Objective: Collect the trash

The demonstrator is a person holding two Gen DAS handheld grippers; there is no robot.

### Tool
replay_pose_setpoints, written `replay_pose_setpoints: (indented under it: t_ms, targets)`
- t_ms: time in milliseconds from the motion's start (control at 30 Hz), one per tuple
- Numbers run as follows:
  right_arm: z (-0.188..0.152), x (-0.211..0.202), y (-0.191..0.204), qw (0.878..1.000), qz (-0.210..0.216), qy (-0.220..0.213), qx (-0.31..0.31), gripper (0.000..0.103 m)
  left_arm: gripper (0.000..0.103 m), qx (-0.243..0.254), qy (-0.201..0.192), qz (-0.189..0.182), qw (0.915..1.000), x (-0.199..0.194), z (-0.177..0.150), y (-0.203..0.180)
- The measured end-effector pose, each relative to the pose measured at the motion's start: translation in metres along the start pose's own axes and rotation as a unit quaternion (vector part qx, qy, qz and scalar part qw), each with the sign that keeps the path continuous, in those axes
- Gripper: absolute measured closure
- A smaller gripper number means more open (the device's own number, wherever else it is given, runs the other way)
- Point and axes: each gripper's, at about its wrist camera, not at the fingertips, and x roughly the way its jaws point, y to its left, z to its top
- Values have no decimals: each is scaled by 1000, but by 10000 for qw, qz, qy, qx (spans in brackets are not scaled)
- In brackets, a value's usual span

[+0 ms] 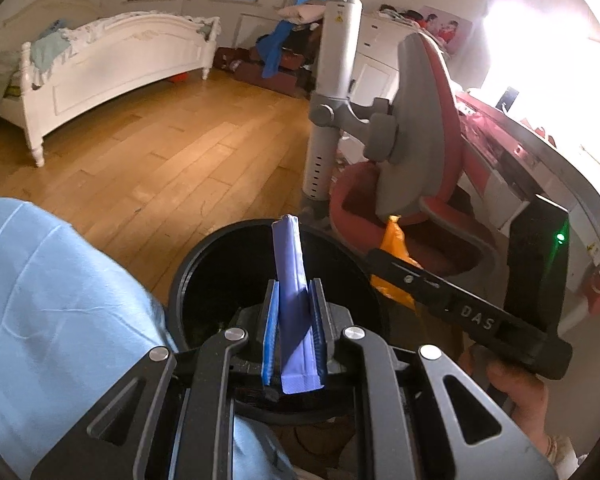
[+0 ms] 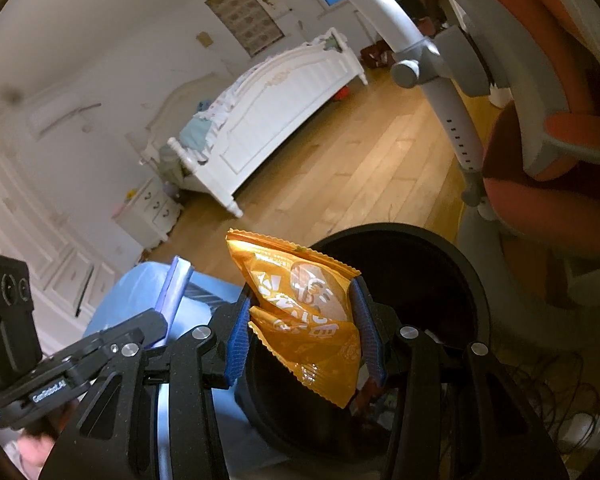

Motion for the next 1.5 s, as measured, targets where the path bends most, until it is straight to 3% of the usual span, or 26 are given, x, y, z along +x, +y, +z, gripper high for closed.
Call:
replay_pose_setpoints:
  t_ms: [33, 100, 167, 200, 467, 667, 767, 867, 933, 1033, 1167, 1300, 1400, 1500]
  targets:
    - [0, 0, -2, 10000, -37, 15, 63, 36, 84, 34, 10, -15, 10000, 1, 1, -2]
    - [1, -2, -6, 9998, -35, -52, 176, 27, 71, 101, -5, -34, 9999, 3, 1, -4]
    - [2, -4, -7, 9998, -84, -73, 150, 27, 26, 140, -191, -4, 9997, -1, 1, -6]
    - [2, -5, -7, 9998, -122, -83, 118, 27, 21, 143, -325, 15, 9994, -5, 1, -6]
    - [-1, -12, 3, 9999, -99, -55, 56, 23, 6, 156, -602, 112, 9980, -35, -6, -1]
    - [-15, -9, 56, 9992, 209, 146, -320, 17, 5, -13, -827, 822, 9932, -85, -28, 28]
    - [-26, -4, 99, 9962, 425, 273, -707, 17, 5, -379, -928, 1242, 9872, -121, -45, 59]
    - [-42, 1, 149, 9906, 637, 390, -1145, 14, 5, -804, -1154, 1875, 9721, -162, -70, 94]
    - [-55, 5, 182, 9857, 754, 433, -1442, 11, 5, -1095, -1267, 2341, 9577, -190, -90, 121]
    - [-79, 9, 237, 9750, 924, 453, -1970, 9, 5, -1501, -1373, 3078, 9294, -226, -119, 154]
    - [-108, 10, 292, 9624, 1011, 288, -2505, 5, 5, -1959, -1548, 3681, 8956, -272, -156, 186]
    - [-136, 16, 333, 9536, 983, 43, -2846, 5, 5, -2234, -1726, 3979, 8729, -305, -182, 203]
    - [-149, 17, 347, 9495, 891, -228, -3000, 5, 5, -2302, -1829, 4069, 8649, -315, -192, 206]
    - [-160, 14, 358, 9408, 783, -744, -3213, 5, 5, -2325, -1948, 4026, 8636, -321, -197, 206]
